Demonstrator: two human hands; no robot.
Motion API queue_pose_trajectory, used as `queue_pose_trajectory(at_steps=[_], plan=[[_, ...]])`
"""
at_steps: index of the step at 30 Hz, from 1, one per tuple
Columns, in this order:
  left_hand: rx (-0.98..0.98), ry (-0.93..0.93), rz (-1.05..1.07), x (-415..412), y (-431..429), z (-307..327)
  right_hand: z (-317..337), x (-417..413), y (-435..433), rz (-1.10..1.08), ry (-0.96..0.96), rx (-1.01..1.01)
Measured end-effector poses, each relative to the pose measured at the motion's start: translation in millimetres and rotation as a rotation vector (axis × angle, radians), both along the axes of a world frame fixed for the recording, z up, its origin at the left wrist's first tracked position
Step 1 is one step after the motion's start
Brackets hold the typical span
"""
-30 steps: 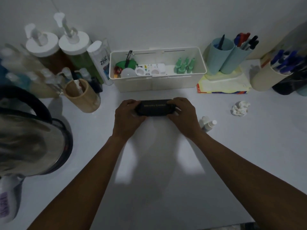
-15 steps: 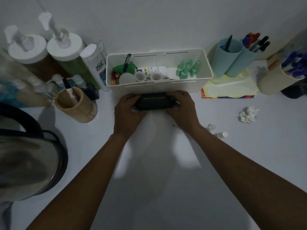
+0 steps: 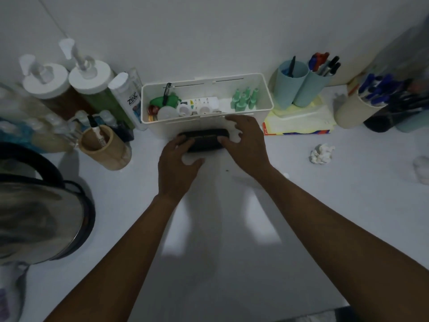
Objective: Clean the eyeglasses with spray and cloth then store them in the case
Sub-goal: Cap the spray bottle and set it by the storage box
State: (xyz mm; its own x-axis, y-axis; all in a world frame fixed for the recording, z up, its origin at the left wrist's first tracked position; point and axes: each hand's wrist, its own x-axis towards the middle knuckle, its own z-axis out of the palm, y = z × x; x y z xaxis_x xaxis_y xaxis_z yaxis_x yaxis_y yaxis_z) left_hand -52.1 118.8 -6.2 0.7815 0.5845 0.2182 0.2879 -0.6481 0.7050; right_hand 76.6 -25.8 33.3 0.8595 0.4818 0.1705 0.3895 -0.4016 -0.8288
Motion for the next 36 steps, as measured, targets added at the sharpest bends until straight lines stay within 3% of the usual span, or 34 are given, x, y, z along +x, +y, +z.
queue_pose_trajectory(at_steps=[5, 10, 14, 20, 24, 27, 31, 36], plan=[[-0.137, -0.042, -0.137, -2.3, -71.7, 13.9, 48.3, 19.8, -51.4, 0.016, 0.117, 0.006], [-0.33, 0.14, -0.351, 7.1, -128.1, 5.3, 8.7, 44.8, -131.3, 0.026, 0.188, -0.173], [-0.384, 0.15, -0.334, 20.0, -153.8, -10.3, -28.4, 48.0, -161.3, 0.17, 0.225, -0.319], [-0.372, 0.025, -0.279, 37.0, -166.7, -22.5, -53.5, 55.6, -155.3, 0.36, -0.036, -0.456], [-0.331, 0.027, -0.277, 38.1, -163.6, -21.1, -39.1, 49.1, -158.7, 0.177, -0.055, -0.319], [-0.352, 0.087, -0.298, 37.4, -158.6, -18.3, -14.6, 40.5, -162.3, 0.005, 0.186, -0.028], [-0.333, 0.136, -0.34, 39.2, -153.9, -13.3, 12.1, 26.1, -169.0, 0.171, 0.489, 0.242], [-0.345, 0.164, -0.356, 42.2, -150.3, -14.6, 6.9, 16.6, -169.1, 0.228, 0.477, 0.243]])
